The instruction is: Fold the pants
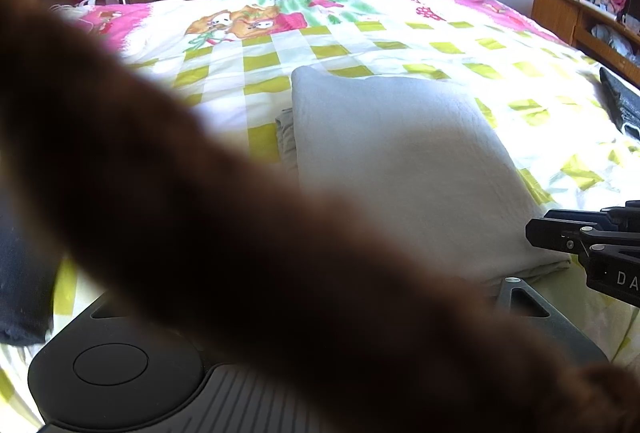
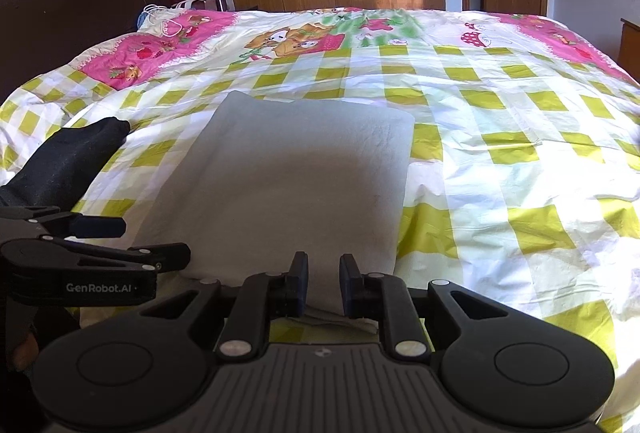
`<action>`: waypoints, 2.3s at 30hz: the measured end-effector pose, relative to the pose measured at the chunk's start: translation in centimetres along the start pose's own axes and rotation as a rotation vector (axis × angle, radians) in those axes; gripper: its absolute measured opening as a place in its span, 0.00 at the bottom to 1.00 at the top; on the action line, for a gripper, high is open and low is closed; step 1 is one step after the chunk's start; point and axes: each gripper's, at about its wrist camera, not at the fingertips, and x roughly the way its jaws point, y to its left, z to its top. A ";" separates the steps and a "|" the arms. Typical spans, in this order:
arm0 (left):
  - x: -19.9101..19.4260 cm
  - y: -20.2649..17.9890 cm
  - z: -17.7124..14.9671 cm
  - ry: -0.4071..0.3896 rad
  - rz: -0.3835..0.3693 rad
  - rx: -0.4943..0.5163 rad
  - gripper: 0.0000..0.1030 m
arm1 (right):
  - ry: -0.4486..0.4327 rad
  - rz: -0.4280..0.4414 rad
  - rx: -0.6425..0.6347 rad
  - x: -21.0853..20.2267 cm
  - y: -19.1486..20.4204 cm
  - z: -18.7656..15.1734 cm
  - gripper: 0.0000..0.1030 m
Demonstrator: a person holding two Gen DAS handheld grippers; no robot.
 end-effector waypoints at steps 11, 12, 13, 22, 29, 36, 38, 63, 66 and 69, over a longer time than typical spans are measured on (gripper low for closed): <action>-2.1 -1.1 -1.2 -0.044 -0.027 -0.008 0.87 | 0.018 0.032 -0.019 -1.0 1.3 -1.3 0.34; -2.2 -1.1 -1.3 -0.042 -0.035 -0.012 0.87 | 0.013 0.042 -0.014 -1.2 1.3 -1.3 0.34; -2.3 -1.2 -1.4 -0.043 -0.038 -0.012 0.87 | 0.008 0.051 -0.005 -1.5 1.3 -1.1 0.34; -6.5 -0.9 -1.0 -0.106 -0.058 -0.060 0.90 | -0.050 0.095 0.027 -6.7 2.3 1.0 0.41; -8.0 -0.8 -0.5 -0.147 -0.037 -0.074 0.96 | -0.024 0.065 0.072 -5.8 1.8 0.3 0.51; -5.4 -1.8 -1.9 -0.055 0.014 -0.034 0.96 | 0.034 0.037 0.075 -3.8 1.2 -0.9 0.51; -5.0 -1.9 -2.1 -0.039 0.018 -0.026 0.96 | 0.040 0.032 0.079 -3.5 0.9 -1.2 0.51; -2.0 -2.9 -2.8 0.048 0.032 0.011 0.97 | 0.093 0.015 0.083 -0.5 -0.7 -2.5 0.51; -1.7 -2.9 -2.7 0.056 0.030 0.006 0.97 | 0.092 0.016 0.083 -0.4 -0.6 -2.6 0.51; -1.4 -2.9 -2.8 0.067 0.029 0.002 0.97 | 0.094 0.016 0.079 -0.3 -0.6 -2.6 0.51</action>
